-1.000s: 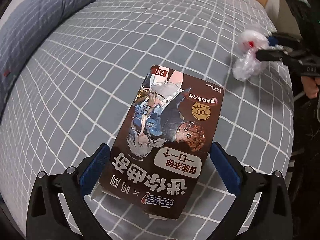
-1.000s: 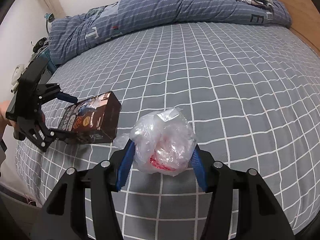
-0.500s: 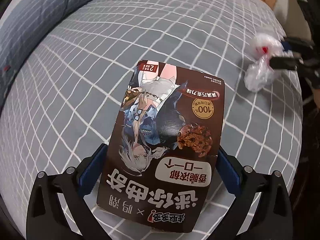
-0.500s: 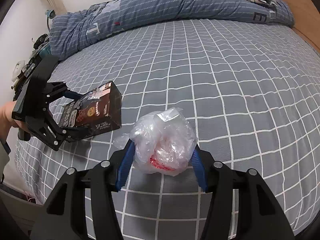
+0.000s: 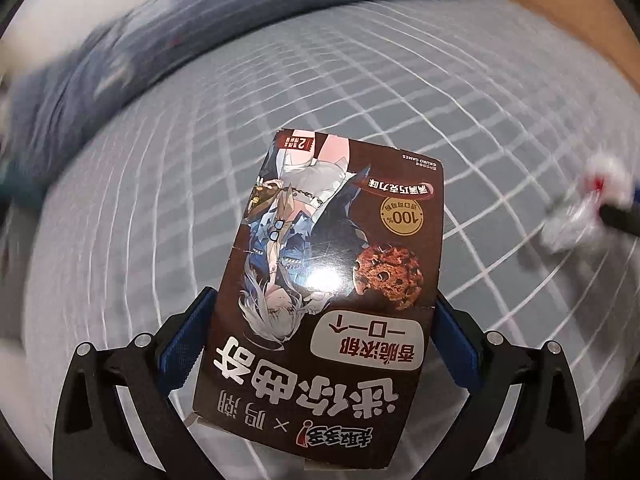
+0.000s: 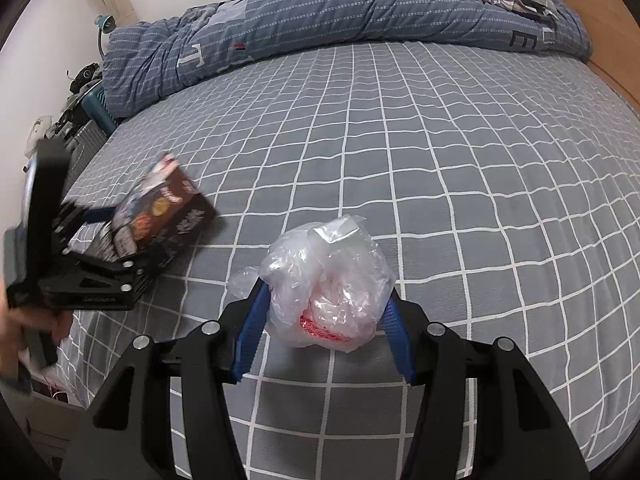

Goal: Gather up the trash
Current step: 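Lift the brown box and clear bag and carry them down over the bin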

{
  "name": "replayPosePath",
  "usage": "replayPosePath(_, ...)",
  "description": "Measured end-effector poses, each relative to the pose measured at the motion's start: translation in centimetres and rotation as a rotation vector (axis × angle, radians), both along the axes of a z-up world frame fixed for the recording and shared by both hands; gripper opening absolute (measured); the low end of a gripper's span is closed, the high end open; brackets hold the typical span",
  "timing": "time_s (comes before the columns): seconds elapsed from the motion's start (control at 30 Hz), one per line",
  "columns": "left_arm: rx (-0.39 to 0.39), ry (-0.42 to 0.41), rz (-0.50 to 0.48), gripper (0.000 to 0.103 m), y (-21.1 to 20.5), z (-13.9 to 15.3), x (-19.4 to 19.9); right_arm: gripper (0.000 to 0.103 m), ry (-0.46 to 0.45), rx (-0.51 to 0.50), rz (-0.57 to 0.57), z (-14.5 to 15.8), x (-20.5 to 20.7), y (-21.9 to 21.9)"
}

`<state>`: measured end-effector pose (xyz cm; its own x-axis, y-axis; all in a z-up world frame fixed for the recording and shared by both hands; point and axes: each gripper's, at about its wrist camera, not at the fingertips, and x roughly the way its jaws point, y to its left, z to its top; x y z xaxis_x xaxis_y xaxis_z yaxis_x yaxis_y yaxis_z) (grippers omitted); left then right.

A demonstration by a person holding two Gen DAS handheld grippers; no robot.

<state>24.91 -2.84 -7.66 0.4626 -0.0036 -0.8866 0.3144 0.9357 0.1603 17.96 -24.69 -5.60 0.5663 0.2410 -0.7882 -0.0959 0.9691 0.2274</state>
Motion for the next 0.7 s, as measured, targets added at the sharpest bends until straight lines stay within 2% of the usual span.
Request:
replayPosePath(0.07, -0.088, 0.001, 0.080, 0.096, 1.1, 1.0, -1.5, 0.052, -0.004, -0.004, 0.005, 0.1, -0.1, 0.3)
replayPosePath(0.17, -0.124, -0.034, 0.160, 0.095, 2.2, 2.1, -3.6, 0.052, -0.008, -0.011, 0.012, 0.2, -0.2, 0.9)
replayPosePath(0.27, -0.196, -0.043, 0.216, 0.095, 2.4, 3.0, -5.9, 0.052, -0.019, -0.032, 0.029, 0.3, -0.6, 1.7)
replayPosePath(0.43, -0.146, -0.069, 0.205, 0.095, 0.9, 3.7, -8.6, 0.052, -0.043, -0.051, 0.048, 0.9, -1.4, 2.7)
replayPosePath(0.7, -0.162, -0.101, 0.267, 0.095, 1.8, 4.6, -10.9, 0.052, -0.085, -0.074, 0.058, 2.0, -3.3, 3.7)
